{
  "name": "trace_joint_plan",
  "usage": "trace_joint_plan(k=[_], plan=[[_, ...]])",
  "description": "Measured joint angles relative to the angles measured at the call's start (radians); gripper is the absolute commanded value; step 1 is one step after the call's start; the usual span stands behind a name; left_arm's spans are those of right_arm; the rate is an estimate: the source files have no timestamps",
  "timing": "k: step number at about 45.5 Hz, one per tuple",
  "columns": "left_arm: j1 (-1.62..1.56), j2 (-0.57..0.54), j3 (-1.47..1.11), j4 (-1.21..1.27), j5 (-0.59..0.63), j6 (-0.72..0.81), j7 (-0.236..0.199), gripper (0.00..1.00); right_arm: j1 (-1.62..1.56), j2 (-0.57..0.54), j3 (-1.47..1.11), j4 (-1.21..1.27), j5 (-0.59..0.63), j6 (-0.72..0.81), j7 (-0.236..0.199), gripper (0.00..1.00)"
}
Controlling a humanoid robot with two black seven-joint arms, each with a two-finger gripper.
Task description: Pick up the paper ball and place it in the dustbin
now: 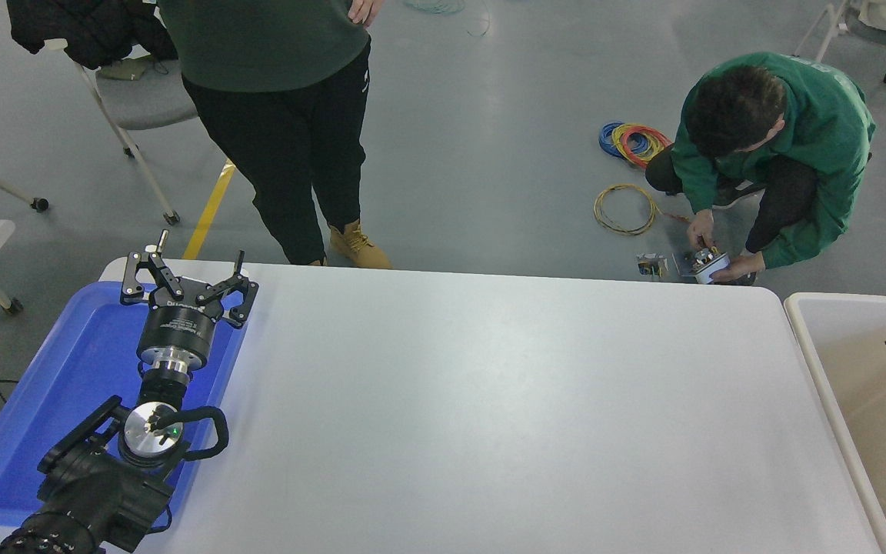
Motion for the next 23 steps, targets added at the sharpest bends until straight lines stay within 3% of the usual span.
trace_joint_plan(k=[17,23], plan=[[0.0,0.0,0.0,0.0,0.0,0.0,0.0,1.0,0.137,-0.012,0.237,0.067,0.006,0.002,0.008,1.0],[0.0,0.0,0.0,0.0,0.0,0.0,0.0,1.0,0.151,-0.04,0.399,0.177,0.006,0.002,0.033,1.0]])
